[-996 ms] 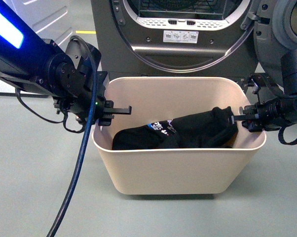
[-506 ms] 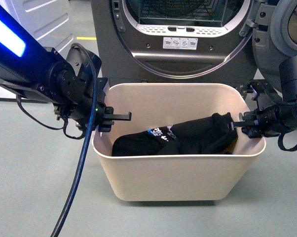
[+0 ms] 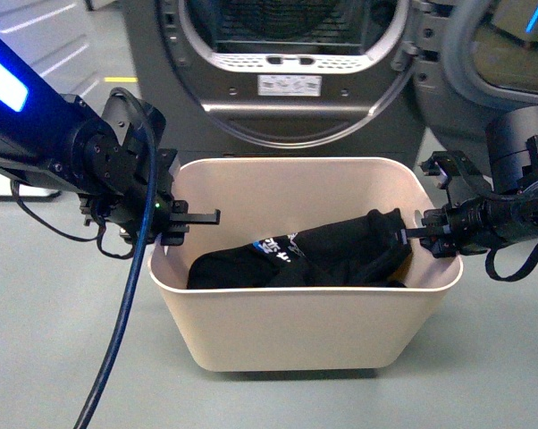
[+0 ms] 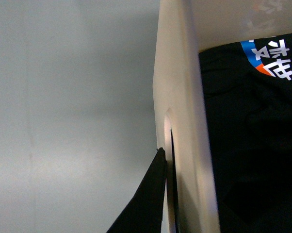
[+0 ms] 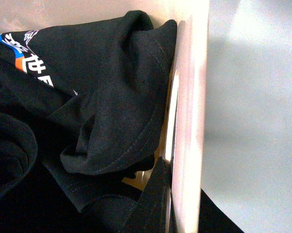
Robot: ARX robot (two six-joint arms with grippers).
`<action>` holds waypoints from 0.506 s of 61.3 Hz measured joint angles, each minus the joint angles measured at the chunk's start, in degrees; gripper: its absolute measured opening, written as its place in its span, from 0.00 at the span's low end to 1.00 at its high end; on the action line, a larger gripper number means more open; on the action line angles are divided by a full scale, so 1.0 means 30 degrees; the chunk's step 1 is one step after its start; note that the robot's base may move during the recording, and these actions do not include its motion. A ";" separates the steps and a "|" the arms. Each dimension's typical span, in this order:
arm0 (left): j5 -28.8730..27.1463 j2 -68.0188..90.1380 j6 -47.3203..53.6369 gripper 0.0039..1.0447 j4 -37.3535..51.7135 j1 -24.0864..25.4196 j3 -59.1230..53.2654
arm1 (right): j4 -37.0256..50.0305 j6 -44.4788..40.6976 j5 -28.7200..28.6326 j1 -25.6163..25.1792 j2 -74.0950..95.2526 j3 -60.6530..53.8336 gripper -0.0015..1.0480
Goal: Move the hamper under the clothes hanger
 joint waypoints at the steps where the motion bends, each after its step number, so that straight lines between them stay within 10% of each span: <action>1: 0.0000 0.0000 0.0000 0.07 0.0000 0.0007 0.0000 | 0.0000 0.0007 0.0000 0.0000 0.0000 0.0000 0.03; 31: 0.0262 -0.0087 -0.0044 0.07 0.0029 -0.0874 0.0015 | 0.0000 -0.0131 0.0313 -0.0925 -0.0109 0.0000 0.03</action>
